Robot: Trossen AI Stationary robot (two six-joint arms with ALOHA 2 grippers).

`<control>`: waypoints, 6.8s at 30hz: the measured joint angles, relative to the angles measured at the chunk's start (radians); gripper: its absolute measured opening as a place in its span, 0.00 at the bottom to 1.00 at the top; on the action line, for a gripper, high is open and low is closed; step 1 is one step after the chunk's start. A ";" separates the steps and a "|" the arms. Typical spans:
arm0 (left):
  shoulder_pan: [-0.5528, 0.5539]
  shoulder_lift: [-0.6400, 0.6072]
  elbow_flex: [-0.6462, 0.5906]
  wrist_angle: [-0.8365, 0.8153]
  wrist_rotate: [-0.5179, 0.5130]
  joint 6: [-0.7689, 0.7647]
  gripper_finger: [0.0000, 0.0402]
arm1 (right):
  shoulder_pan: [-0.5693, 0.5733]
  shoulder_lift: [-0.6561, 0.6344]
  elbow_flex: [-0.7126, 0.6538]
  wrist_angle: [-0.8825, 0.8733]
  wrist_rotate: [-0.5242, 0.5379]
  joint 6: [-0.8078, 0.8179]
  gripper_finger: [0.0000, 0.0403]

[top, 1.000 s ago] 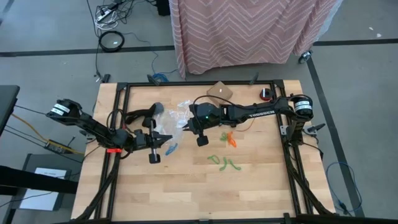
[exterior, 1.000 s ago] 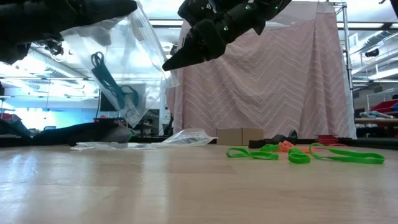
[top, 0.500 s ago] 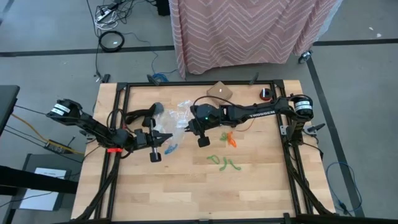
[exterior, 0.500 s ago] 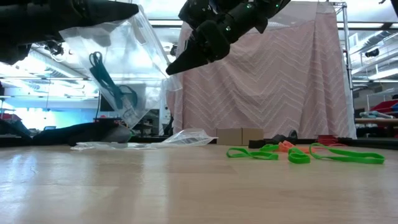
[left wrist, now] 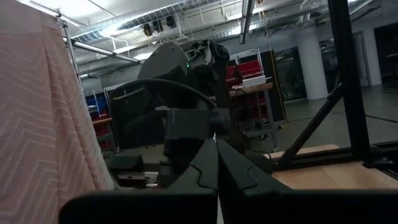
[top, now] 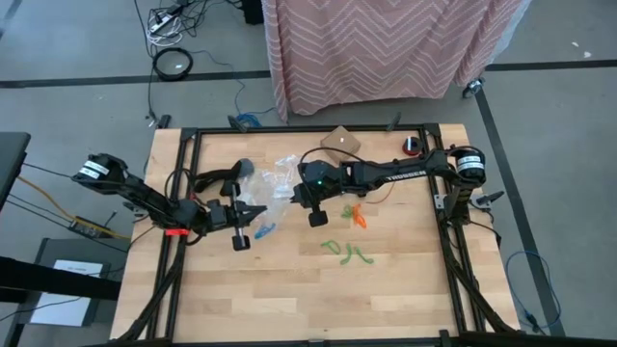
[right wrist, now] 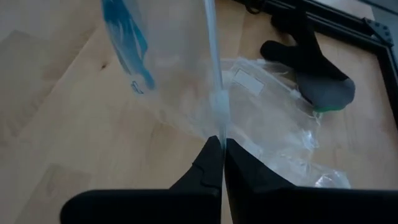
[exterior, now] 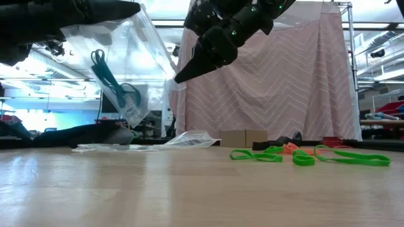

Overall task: Sort rubber bands
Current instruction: Close the transparent zip bag

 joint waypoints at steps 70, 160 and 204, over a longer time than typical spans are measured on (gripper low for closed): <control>0.001 -0.001 0.026 -0.067 0.064 -0.059 0.00 | 0.018 0.001 -0.002 0.176 -0.082 -0.059 0.03; -0.013 -0.067 0.659 -1.911 -0.357 -0.456 0.41 | -0.008 0.037 -0.003 0.003 0.212 0.029 0.03; 0.109 -0.089 0.540 -1.636 -0.242 -0.402 0.01 | 0.007 0.036 -0.002 0.006 0.206 0.010 0.05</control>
